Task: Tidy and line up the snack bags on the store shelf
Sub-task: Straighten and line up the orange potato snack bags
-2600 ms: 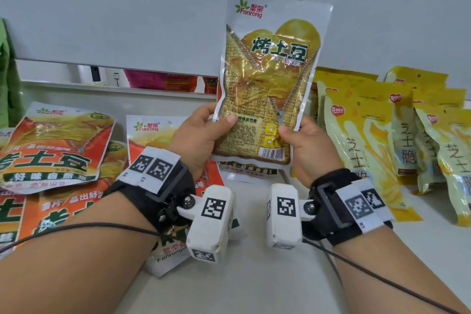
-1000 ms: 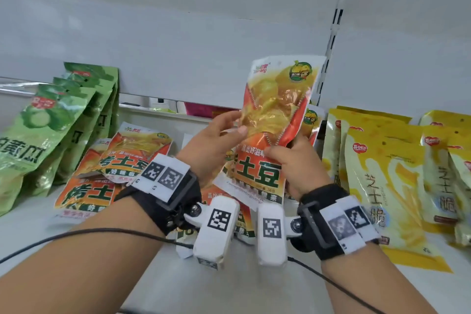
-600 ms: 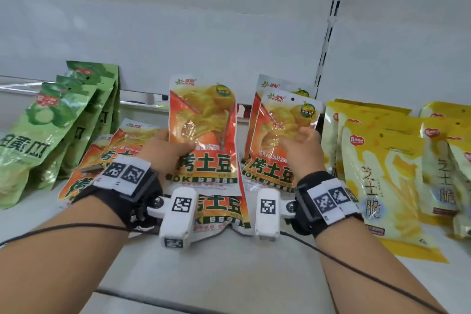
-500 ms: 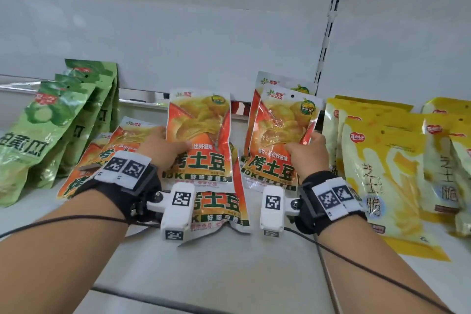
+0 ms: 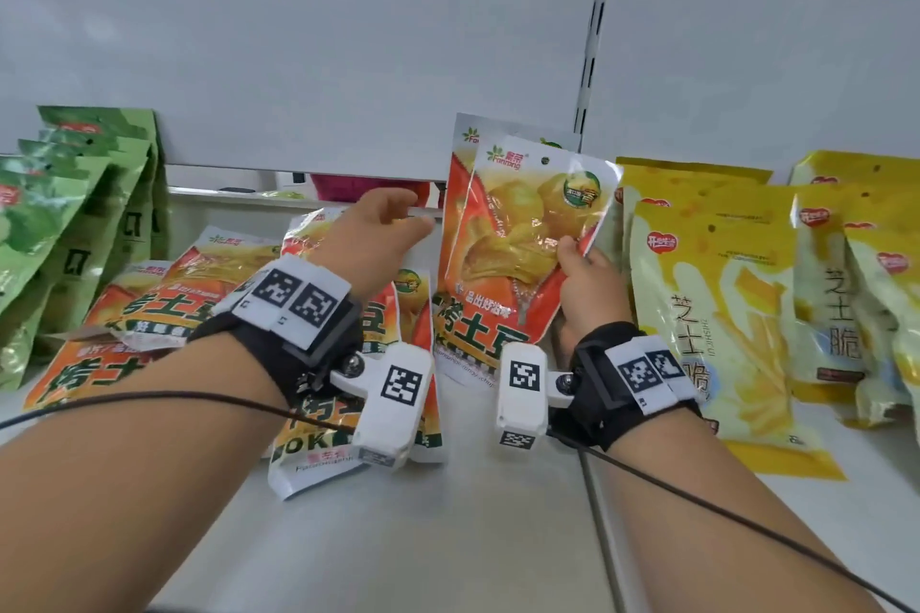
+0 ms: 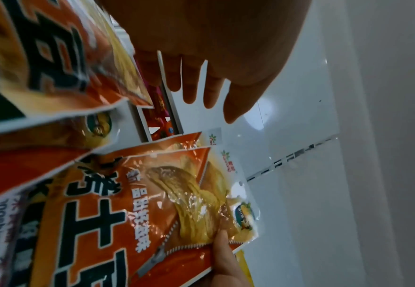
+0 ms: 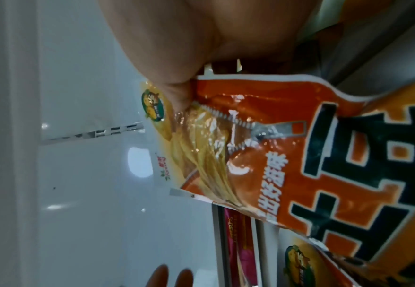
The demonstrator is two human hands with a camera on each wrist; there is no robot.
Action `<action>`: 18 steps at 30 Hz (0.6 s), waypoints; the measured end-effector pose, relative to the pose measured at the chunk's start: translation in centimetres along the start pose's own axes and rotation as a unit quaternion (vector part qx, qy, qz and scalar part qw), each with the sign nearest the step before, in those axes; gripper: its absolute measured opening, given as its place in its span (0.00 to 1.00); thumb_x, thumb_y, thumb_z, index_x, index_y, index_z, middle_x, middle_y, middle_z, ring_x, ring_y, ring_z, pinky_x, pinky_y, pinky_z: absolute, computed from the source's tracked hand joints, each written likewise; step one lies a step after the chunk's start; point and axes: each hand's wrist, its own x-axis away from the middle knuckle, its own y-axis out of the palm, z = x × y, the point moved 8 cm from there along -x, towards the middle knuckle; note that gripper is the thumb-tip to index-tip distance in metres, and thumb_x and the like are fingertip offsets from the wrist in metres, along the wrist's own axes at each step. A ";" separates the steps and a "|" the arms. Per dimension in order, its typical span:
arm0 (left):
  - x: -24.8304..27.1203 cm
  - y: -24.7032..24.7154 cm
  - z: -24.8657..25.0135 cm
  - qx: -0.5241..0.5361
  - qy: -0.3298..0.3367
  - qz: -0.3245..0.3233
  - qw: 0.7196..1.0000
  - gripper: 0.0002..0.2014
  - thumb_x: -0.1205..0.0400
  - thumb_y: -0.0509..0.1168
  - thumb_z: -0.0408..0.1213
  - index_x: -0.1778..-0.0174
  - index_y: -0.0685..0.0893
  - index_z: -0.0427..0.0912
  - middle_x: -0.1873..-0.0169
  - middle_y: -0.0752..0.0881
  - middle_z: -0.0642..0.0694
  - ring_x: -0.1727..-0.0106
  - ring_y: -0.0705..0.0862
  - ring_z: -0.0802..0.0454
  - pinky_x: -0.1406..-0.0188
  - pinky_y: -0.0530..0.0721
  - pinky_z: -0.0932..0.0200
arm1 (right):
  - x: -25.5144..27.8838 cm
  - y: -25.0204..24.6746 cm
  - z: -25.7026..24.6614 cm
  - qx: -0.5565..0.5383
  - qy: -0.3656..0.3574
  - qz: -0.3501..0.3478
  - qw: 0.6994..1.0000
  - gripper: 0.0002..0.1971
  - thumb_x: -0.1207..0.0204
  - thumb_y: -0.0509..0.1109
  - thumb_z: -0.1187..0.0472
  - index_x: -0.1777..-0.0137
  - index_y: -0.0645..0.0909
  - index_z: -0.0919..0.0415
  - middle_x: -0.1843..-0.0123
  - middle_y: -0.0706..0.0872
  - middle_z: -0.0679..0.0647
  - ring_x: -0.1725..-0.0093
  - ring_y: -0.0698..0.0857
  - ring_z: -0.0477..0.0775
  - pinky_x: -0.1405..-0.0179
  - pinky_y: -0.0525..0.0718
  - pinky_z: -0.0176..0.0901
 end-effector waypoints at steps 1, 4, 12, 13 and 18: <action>-0.1 0.7 0.4 0.013 -0.003 -0.011 1.000 0.29 0.29 0.65 0.59 0.32 0.76 0.55 0.46 0.81 0.61 0.43 0.82 0.53 0.44 0.82 0.51 | 0.0 -0.1 -0.2 -0.013 -0.008 -0.001 1.000 0.10 0.20 0.60 0.45 0.55 0.80 0.46 0.49 0.88 0.61 0.48 0.87 0.65 0.42 0.82 0.65; -0.4 2.6 1.3 0.040 -0.012 -0.031 0.999 0.38 0.34 0.62 0.64 0.27 0.74 0.51 0.42 0.82 0.54 0.38 0.80 0.49 0.32 0.78 0.42 | 0.0 0.1 -0.7 -0.072 -0.025 -0.025 0.997 0.15 0.22 0.60 0.44 0.44 0.82 0.49 0.41 0.86 0.58 0.40 0.84 0.64 0.35 0.78 0.64; -1.5 4.4 0.7 0.235 -0.047 -0.019 0.971 0.13 0.16 0.64 0.40 0.66 0.84 0.45 0.65 0.87 0.44 0.59 0.84 0.43 0.52 0.81 0.47 | 0.1 0.0 -0.9 -0.204 -0.035 -0.105 0.973 0.05 0.21 0.68 0.57 0.54 0.86 0.53 0.57 0.92 0.54 0.57 0.91 0.55 0.63 0.88 0.47; -1.6 4.2 0.5 0.256 -0.051 -0.006 0.965 0.13 0.16 0.63 0.39 0.67 0.84 0.46 0.68 0.87 0.46 0.61 0.84 0.44 0.55 0.81 0.49 | 0.3 0.2 -0.8 -0.182 -0.036 -0.117 0.976 0.04 0.22 0.69 0.59 0.54 0.85 0.54 0.58 0.92 0.54 0.57 0.91 0.55 0.61 0.88 0.47; -1.7 3.8 -0.5 0.314 -0.058 -0.002 0.948 0.11 0.15 0.63 0.39 0.64 0.85 0.47 0.70 0.90 0.51 0.66 0.87 0.54 0.62 0.87 0.57 | 0.4 0.7 0.7 -0.039 -0.031 -0.129 0.990 0.05 0.22 0.69 0.63 0.56 0.83 0.52 0.61 0.91 0.50 0.58 0.89 0.53 0.54 0.87 0.48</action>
